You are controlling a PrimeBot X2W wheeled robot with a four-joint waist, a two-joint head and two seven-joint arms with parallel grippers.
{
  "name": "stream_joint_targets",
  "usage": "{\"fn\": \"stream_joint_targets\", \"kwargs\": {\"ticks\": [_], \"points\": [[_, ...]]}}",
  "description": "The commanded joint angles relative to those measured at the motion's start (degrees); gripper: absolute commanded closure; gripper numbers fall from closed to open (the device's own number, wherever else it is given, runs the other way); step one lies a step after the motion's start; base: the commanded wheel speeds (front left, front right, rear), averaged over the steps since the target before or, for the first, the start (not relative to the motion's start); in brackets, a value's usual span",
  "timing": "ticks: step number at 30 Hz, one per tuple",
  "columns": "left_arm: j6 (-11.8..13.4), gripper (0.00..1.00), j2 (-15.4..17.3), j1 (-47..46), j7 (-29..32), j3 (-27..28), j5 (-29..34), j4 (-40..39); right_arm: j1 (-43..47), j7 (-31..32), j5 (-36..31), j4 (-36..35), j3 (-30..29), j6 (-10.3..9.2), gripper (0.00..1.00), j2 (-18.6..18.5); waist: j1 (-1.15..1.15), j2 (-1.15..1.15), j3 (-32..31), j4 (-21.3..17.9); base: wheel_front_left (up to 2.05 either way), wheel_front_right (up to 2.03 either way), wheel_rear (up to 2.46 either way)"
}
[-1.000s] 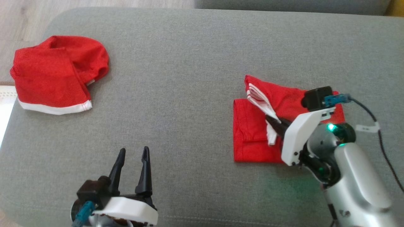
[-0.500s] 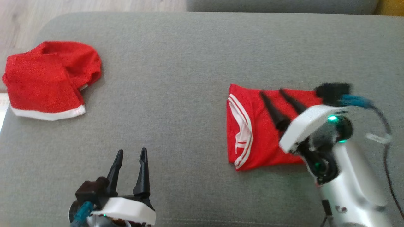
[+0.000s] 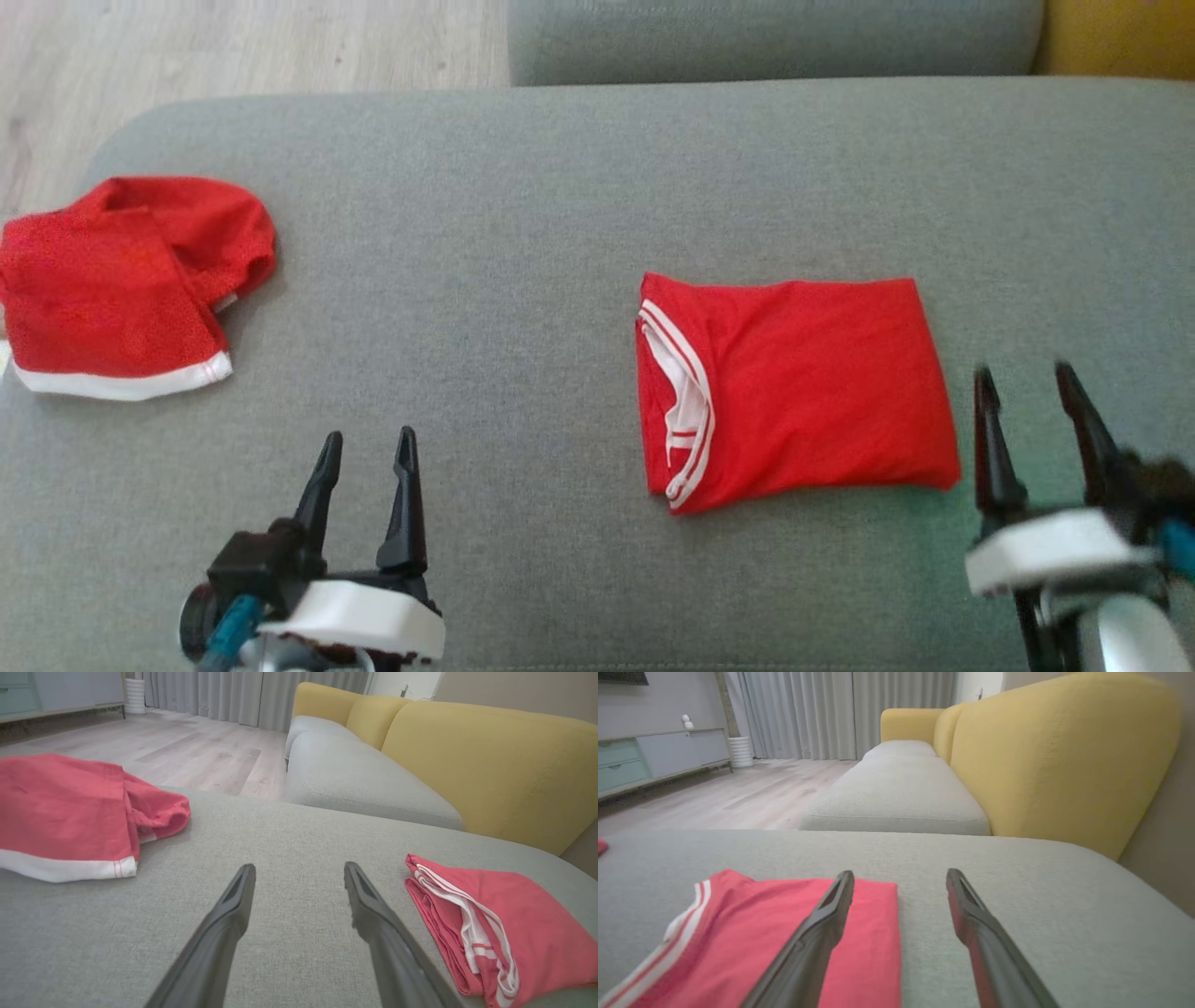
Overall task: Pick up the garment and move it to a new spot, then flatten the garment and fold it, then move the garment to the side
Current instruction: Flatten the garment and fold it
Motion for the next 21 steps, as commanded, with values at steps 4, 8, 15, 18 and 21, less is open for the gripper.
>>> {"fn": "stream_joint_targets", "kwargs": {"ticks": [4, 8, 15, 18, 21], "points": [[-0.59, 0.0, -0.27, 0.09, -0.7, 3.26, 2.33, -1.51, 1.71, -5.53, -3.06, 1.06, -1.08, 0.42, 0.0, 0.01, 0.0, 0.0, -1.72, 0.31, 0.0, 0.0, 0.0], [-1.54, 0.0, -0.27, 1.59, -0.7, 4.78, 3.58, -0.62, 4.73, -7.09, -3.77, 2.63, -2.74, 0.42, 0.0, 0.2, 0.0, 0.0, -3.93, 1.07, 0.0, 0.0, 0.0], [-2.85, 0.0, -0.27, 5.31, -0.7, 7.04, 4.4, -0.42, 8.69, -7.17, -1.99, 0.03, -1.06, 0.42, 0.0, 0.41, 0.0, 0.0, -6.3, 1.07, 0.0, 0.0, 0.0], [-3.19, 0.0, -0.27, 6.05, -0.7, 7.4, 4.41, -0.3, 9.26, -7.18, -1.06, -0.03, -0.57, 0.42, 0.0, 0.44, 0.0, 0.0, -6.91, 1.02, 0.0, 0.0, 0.0], [-3.08, 0.0, -0.27, 6.14, -0.7, 7.44, 4.0, -0.31, 9.58, -7.18, -0.42, 0.14, -0.26, 0.42, 0.0, 0.45, 0.0, 0.0, -7.18, 0.94, 0.0, 0.0, 0.0]]}}
